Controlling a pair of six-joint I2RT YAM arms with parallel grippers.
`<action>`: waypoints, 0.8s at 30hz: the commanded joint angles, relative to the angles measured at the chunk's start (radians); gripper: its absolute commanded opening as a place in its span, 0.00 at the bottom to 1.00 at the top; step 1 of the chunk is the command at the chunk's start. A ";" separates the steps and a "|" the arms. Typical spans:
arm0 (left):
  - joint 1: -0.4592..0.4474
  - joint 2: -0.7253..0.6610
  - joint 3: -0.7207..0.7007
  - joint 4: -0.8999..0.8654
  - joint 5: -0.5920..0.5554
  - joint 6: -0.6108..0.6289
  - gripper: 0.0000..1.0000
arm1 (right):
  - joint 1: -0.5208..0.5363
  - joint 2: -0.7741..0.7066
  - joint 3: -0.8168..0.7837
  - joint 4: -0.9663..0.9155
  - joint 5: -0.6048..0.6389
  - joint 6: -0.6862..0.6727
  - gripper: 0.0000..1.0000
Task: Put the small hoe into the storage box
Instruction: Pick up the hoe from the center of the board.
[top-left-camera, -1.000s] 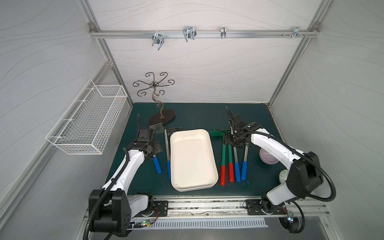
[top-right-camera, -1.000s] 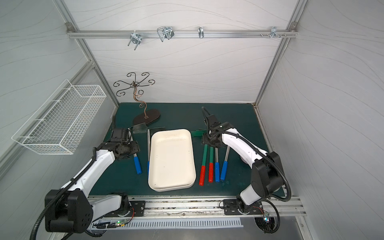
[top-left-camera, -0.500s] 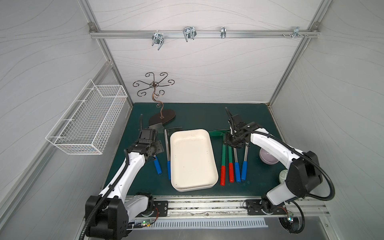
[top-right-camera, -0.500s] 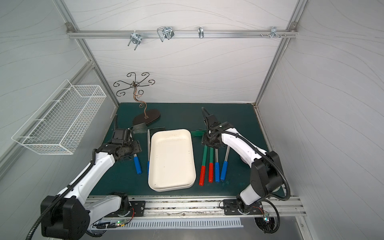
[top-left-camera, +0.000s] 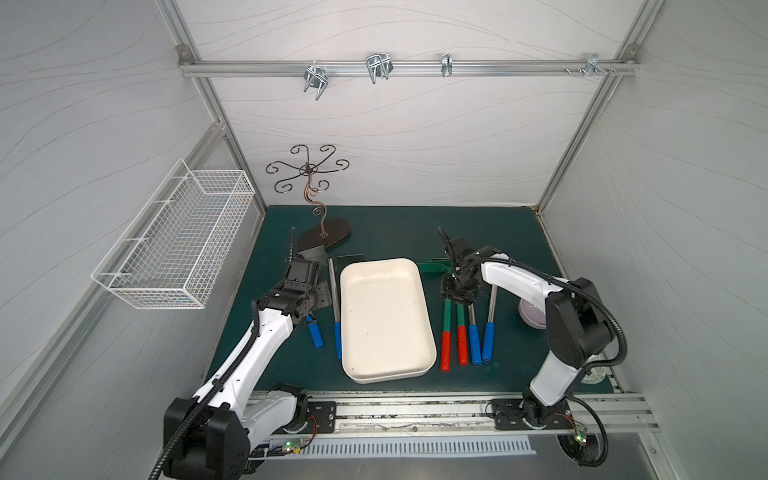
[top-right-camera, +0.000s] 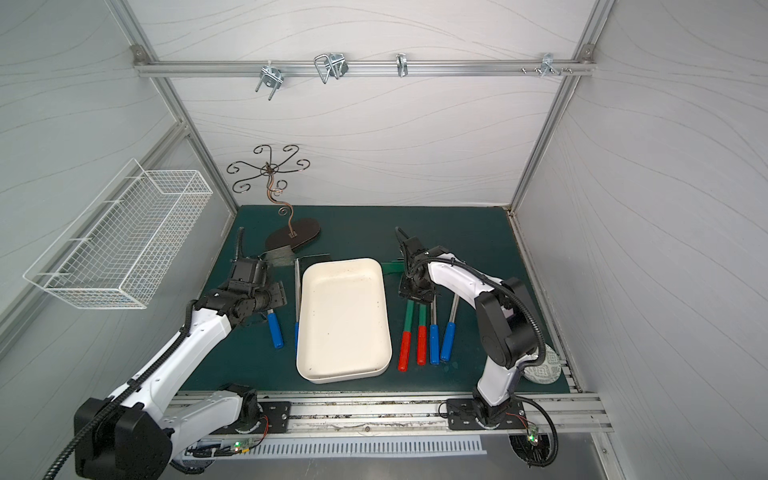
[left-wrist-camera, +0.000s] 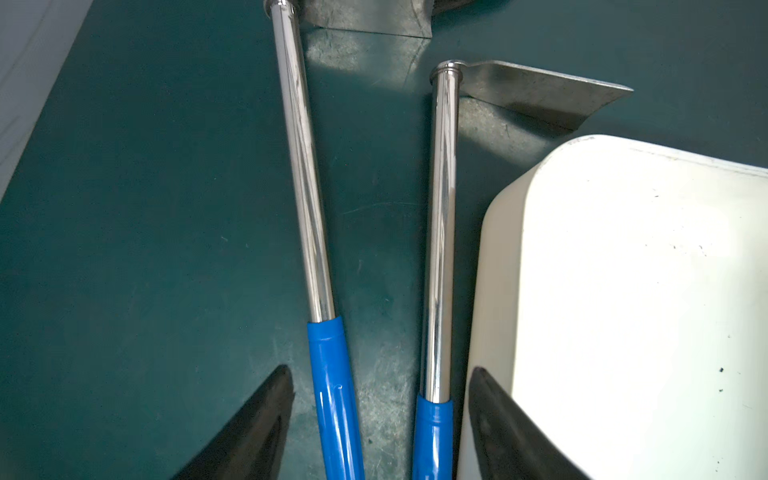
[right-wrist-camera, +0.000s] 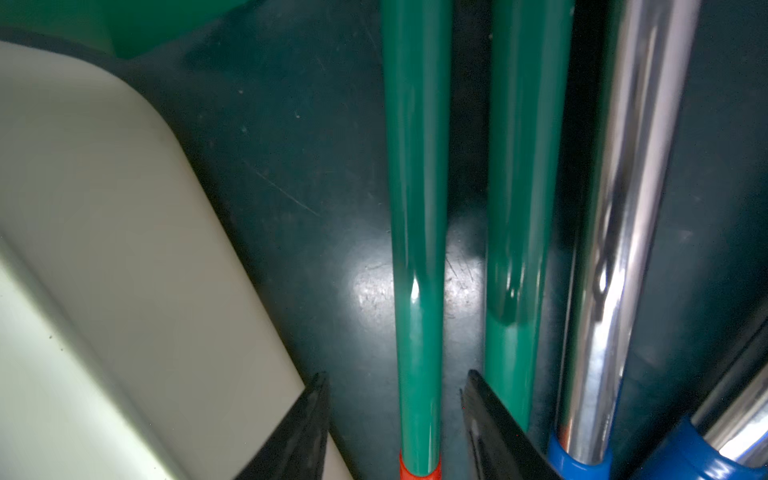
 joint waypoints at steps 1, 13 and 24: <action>-0.002 -0.025 0.017 -0.003 -0.046 0.006 0.69 | 0.006 0.021 0.033 -0.027 0.030 0.029 0.53; -0.001 -0.058 0.014 0.016 -0.051 0.026 0.70 | 0.002 0.101 0.044 0.010 0.061 0.014 0.53; -0.002 -0.018 0.047 -0.001 -0.026 0.028 0.70 | 0.003 0.175 0.090 -0.013 0.088 -0.026 0.49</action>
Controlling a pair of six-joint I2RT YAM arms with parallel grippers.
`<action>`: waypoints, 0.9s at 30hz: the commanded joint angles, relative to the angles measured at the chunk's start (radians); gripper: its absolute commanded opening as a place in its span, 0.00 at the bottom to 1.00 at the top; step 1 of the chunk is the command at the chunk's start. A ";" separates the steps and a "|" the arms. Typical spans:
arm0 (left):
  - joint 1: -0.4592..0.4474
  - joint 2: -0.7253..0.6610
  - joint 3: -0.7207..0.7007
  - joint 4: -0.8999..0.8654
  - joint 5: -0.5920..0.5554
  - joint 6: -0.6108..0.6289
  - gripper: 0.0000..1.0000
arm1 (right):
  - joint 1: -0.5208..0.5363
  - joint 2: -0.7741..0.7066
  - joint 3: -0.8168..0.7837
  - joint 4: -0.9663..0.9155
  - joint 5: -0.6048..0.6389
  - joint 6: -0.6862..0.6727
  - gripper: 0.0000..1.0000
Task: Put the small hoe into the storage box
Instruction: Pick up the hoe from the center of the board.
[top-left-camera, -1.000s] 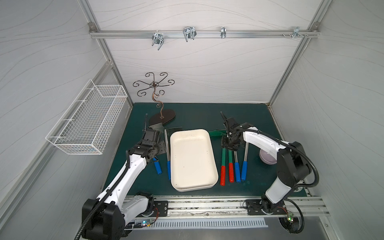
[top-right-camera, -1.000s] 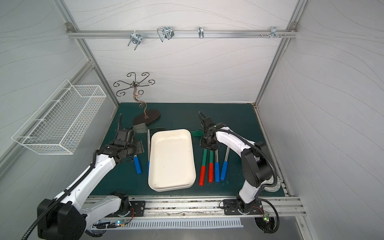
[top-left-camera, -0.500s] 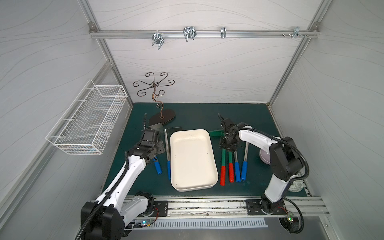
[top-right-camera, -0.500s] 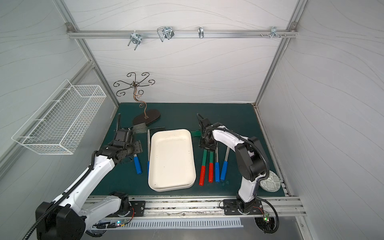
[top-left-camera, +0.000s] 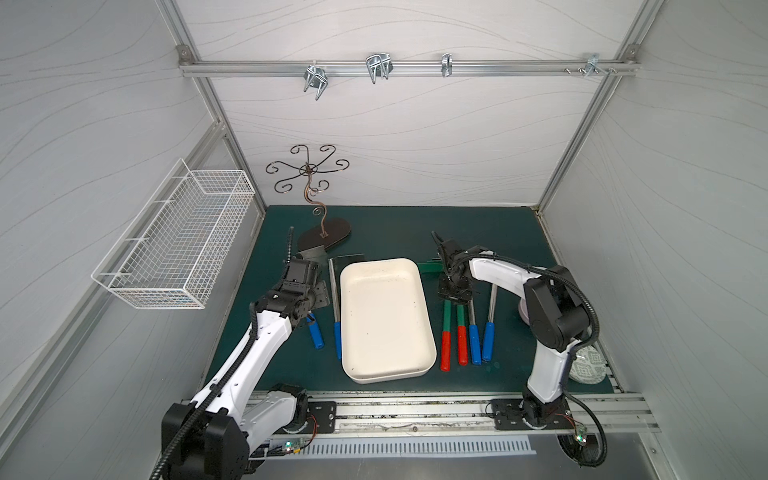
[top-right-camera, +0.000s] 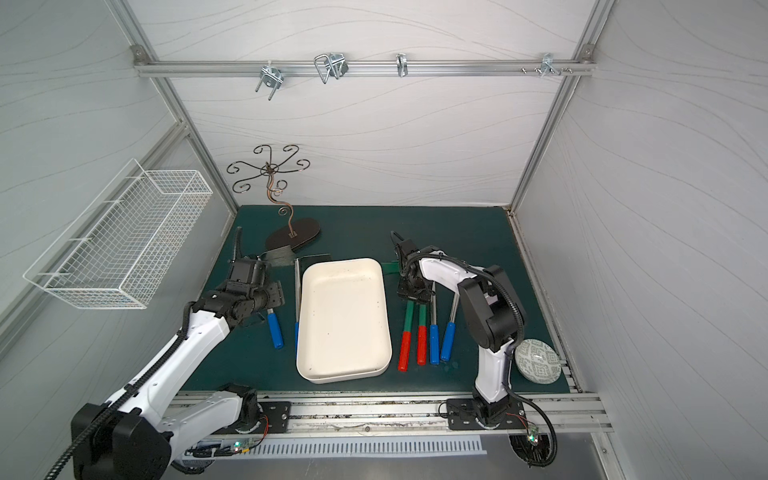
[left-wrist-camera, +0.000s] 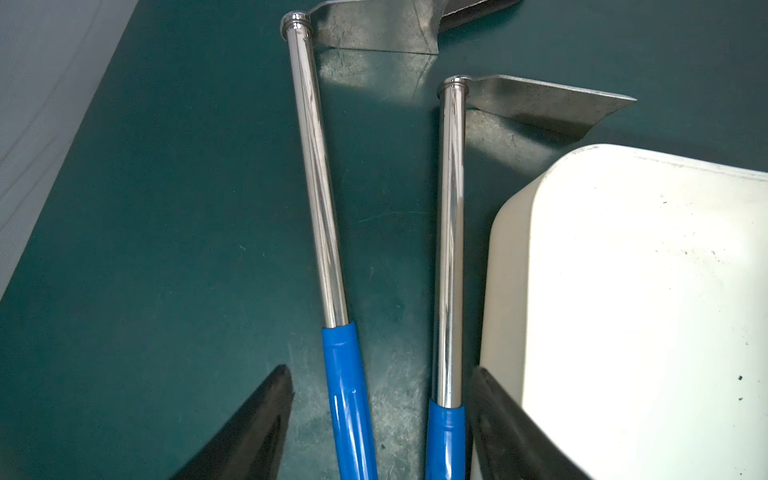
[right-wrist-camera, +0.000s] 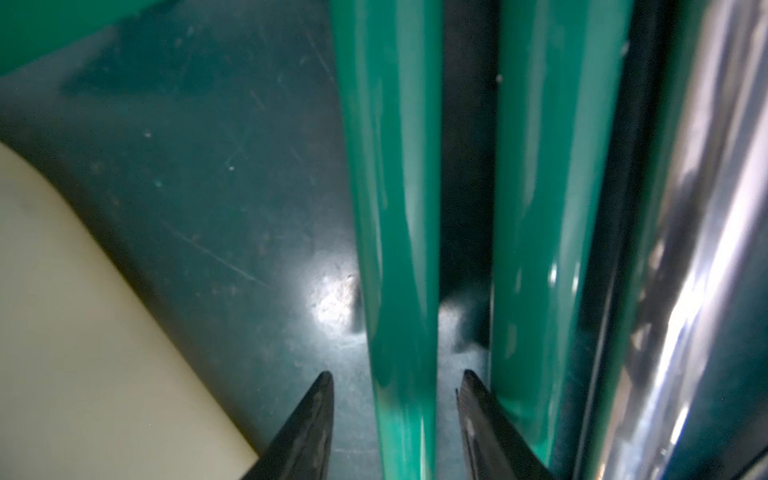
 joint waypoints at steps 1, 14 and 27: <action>-0.001 0.001 0.047 -0.002 -0.003 0.001 0.70 | 0.004 0.040 0.047 -0.040 0.029 -0.022 0.49; 0.000 0.005 0.047 -0.004 0.016 0.000 0.69 | 0.004 0.115 0.124 -0.097 0.061 -0.056 0.38; 0.001 -0.005 0.044 -0.004 0.028 -0.005 0.69 | -0.003 0.104 0.190 -0.167 0.089 -0.105 0.11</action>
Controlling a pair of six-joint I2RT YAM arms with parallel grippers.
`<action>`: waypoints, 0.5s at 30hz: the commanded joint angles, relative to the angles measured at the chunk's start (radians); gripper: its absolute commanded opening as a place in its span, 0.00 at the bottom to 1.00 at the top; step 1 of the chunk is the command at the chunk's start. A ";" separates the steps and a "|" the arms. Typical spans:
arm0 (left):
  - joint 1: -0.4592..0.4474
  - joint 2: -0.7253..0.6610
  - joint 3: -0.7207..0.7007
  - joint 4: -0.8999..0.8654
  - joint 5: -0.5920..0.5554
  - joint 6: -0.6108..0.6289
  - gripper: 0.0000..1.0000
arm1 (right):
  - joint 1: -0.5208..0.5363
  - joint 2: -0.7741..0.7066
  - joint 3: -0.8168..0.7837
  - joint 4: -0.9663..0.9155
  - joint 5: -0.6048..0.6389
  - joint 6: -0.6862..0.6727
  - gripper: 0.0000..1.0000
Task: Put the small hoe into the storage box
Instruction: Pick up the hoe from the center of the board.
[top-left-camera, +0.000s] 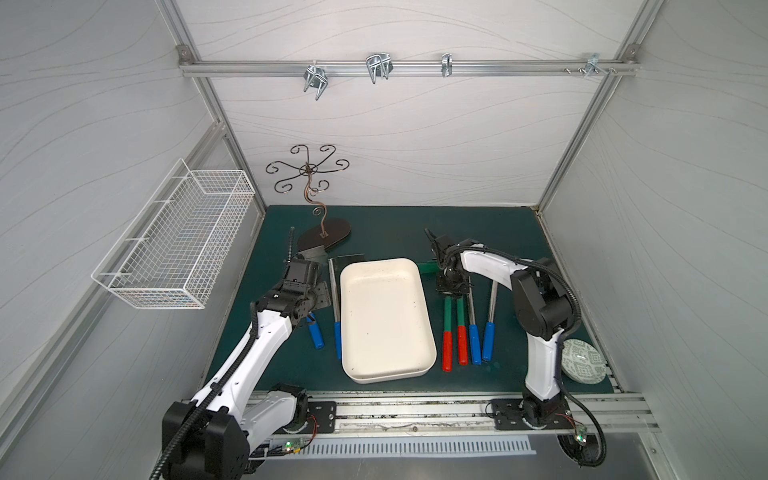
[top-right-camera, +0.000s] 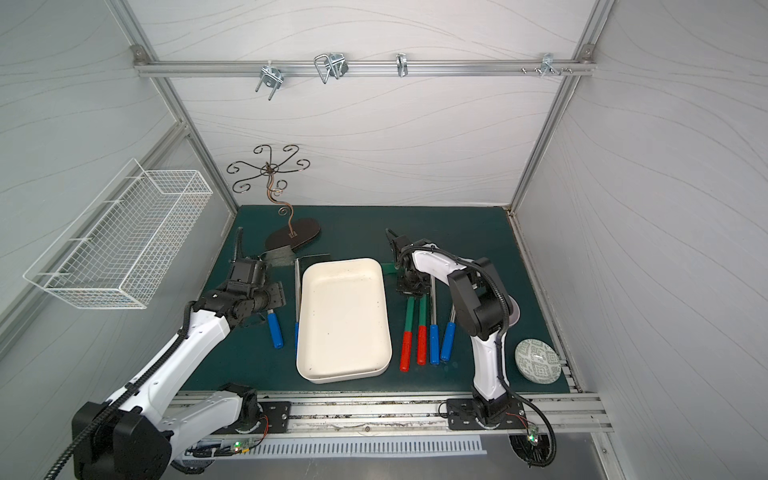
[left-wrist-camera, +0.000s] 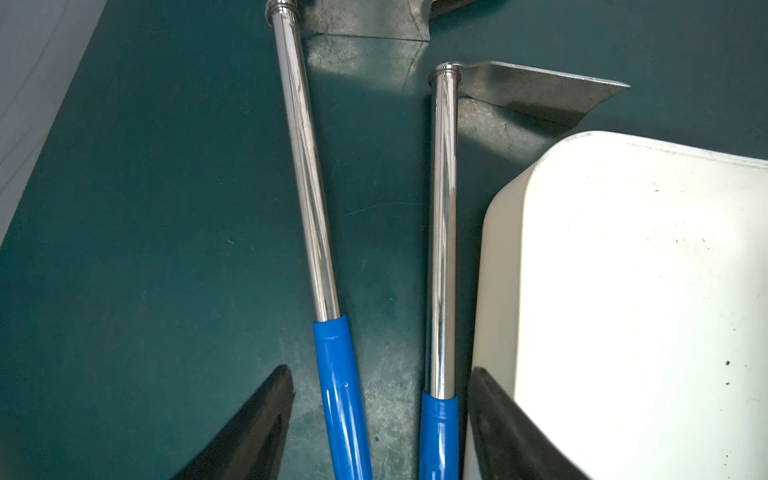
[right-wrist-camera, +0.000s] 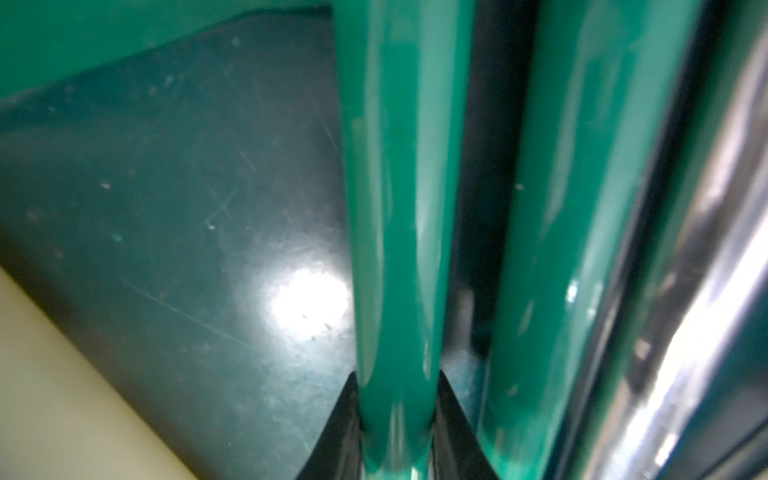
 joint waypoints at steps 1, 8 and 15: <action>-0.001 -0.010 0.044 0.001 0.001 -0.004 0.69 | -0.002 -0.016 0.048 -0.058 0.017 -0.021 0.08; 0.001 -0.019 0.041 0.003 0.004 -0.008 0.69 | 0.006 -0.157 0.109 -0.156 0.060 -0.051 0.00; 0.000 -0.021 0.043 0.001 0.002 -0.008 0.69 | 0.027 -0.238 0.276 -0.340 0.081 -0.093 0.00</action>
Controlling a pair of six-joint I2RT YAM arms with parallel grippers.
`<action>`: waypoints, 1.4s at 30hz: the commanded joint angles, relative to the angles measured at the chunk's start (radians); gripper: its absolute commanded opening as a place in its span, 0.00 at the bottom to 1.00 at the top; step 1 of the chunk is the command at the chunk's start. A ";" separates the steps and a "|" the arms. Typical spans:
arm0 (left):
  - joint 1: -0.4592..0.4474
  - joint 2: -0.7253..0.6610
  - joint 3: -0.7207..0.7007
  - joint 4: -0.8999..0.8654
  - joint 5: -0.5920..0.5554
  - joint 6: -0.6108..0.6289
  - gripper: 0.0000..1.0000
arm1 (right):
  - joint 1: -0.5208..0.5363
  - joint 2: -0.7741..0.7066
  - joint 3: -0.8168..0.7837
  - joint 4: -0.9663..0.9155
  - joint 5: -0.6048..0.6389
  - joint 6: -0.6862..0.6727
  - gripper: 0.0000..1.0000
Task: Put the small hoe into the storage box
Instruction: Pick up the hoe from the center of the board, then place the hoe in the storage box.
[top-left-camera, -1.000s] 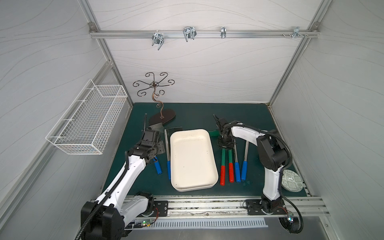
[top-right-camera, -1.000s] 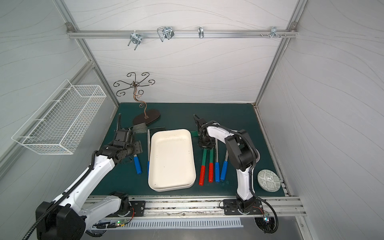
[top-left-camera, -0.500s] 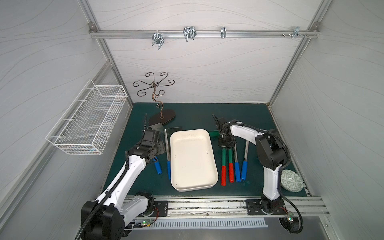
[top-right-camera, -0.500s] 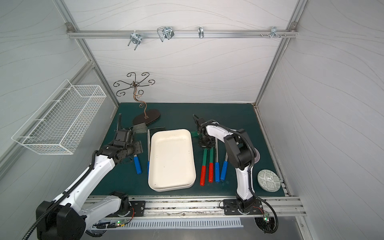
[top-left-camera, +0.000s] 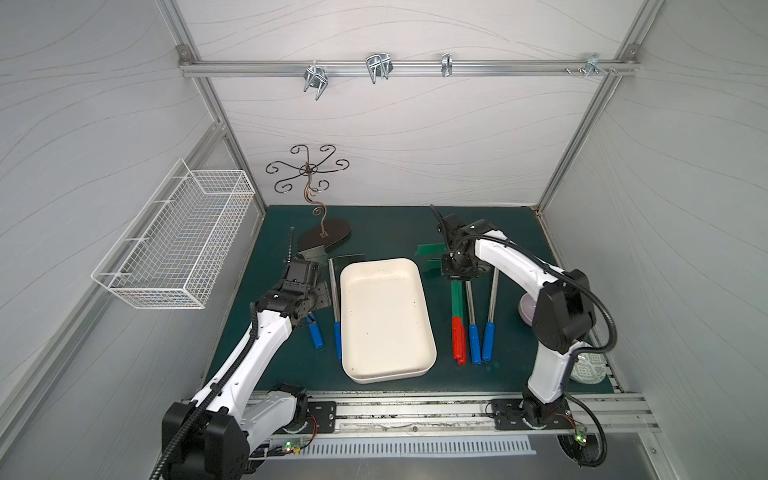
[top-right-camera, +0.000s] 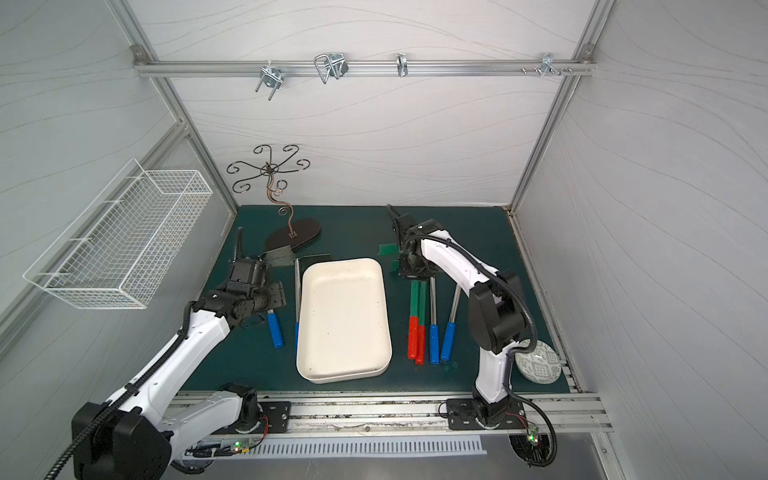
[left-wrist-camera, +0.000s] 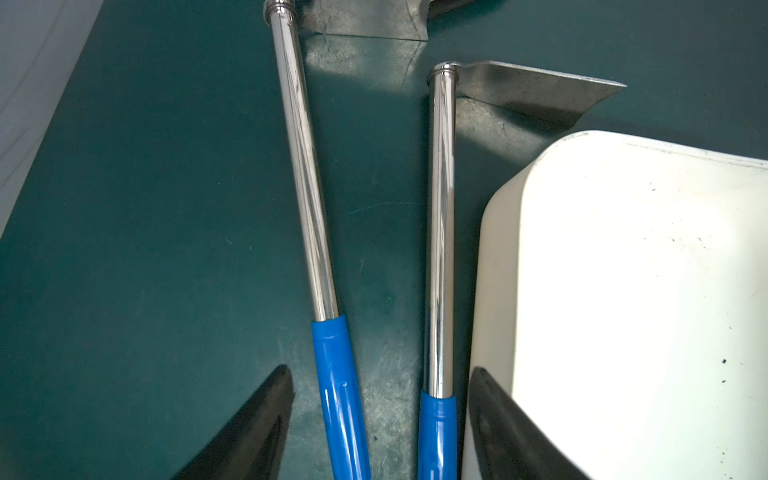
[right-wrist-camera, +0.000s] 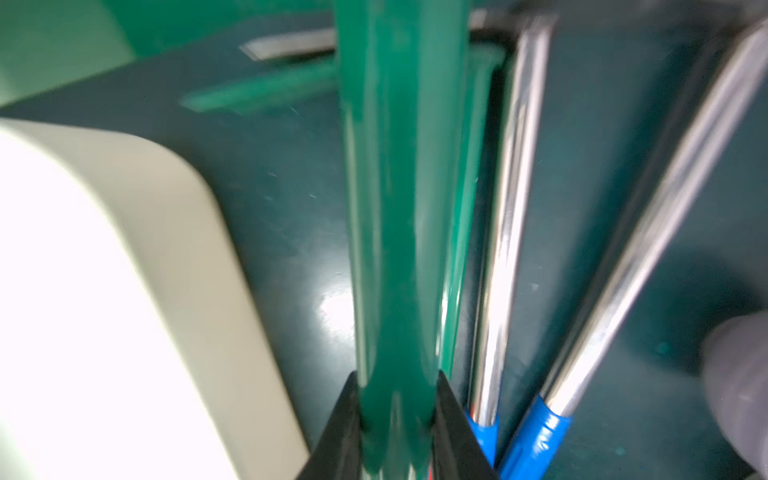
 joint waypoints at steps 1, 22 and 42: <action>0.001 -0.021 0.043 0.001 -0.003 -0.007 0.69 | 0.036 -0.073 0.084 -0.121 0.014 -0.026 0.00; 0.001 -0.036 0.039 0.001 -0.015 -0.009 0.69 | 0.323 0.365 0.493 -0.138 -0.057 0.175 0.00; 0.001 -0.030 0.040 0.002 -0.009 -0.009 0.69 | 0.263 0.446 0.318 -0.051 -0.028 0.163 0.00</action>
